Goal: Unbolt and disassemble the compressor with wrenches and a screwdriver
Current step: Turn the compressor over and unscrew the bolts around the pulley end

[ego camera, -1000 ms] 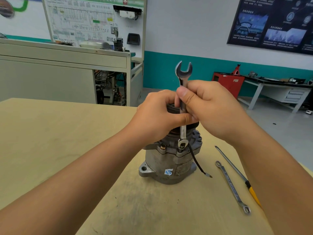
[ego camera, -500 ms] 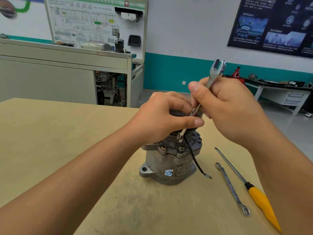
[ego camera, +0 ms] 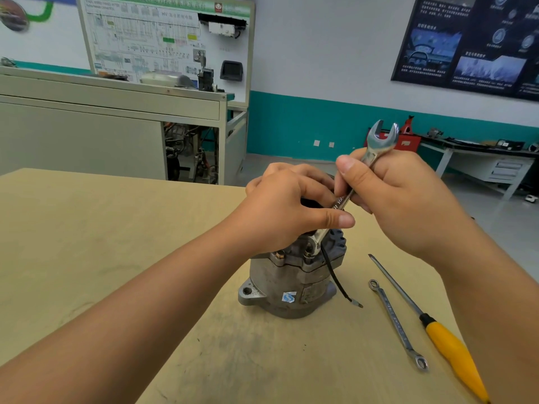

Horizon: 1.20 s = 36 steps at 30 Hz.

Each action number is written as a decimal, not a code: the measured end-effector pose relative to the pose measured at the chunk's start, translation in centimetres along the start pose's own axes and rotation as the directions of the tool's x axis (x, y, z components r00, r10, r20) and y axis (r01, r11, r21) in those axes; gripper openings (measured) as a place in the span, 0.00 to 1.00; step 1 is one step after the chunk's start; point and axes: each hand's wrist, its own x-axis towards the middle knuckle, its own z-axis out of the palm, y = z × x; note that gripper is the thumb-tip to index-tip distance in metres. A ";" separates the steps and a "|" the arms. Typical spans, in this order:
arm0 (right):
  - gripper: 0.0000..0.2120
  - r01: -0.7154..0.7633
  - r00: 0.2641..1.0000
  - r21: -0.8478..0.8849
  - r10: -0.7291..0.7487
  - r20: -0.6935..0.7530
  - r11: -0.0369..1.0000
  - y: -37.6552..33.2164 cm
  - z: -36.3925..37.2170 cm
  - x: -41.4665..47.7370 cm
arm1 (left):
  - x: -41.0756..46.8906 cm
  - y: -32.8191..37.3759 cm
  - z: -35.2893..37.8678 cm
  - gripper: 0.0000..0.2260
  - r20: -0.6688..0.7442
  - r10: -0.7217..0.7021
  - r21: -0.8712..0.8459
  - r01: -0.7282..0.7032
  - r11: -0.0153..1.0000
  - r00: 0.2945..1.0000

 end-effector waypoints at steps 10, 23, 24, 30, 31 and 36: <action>0.15 0.032 0.999 -0.028 -0.032 0.004 0.999 -0.1 0.0 -0.1 | 0.0 -0.1 0.1 0.07 -0.048 -0.010 0.053 0.012 0.999 0.999; 0.16 0.034 0.959 0.234 0.034 -0.281 0.972 2.2 -1.9 -0.6 | -4.6 -2.5 1.4 0.23 -0.292 0.055 0.407 0.072 0.911 0.955; 0.16 0.030 0.959 0.235 0.039 -0.281 0.971 2.2 -1.7 -0.5 | -4.8 -2.5 1.7 0.24 -0.236 0.016 0.445 0.094 0.891 0.972; 0.16 0.017 0.961 0.224 0.045 -0.271 0.974 2.2 -1.0 -0.7 | -4.3 -2.8 3.6 0.15 -0.107 -0.049 0.512 0.098 0.853 0.993; 0.16 0.014 0.963 0.225 0.047 -0.264 0.974 2.2 -1.0 -0.8 | -4.2 -2.8 3.7 0.14 -0.114 -0.039 0.497 0.091 0.863 0.993; 0.17 0.000 0.972 0.192 0.044 -0.229 0.981 2.1 -0.9 -1.3 | -4.1 -3.0 3.5 0.14 -0.162 -0.052 0.483 0.125 0.866 0.985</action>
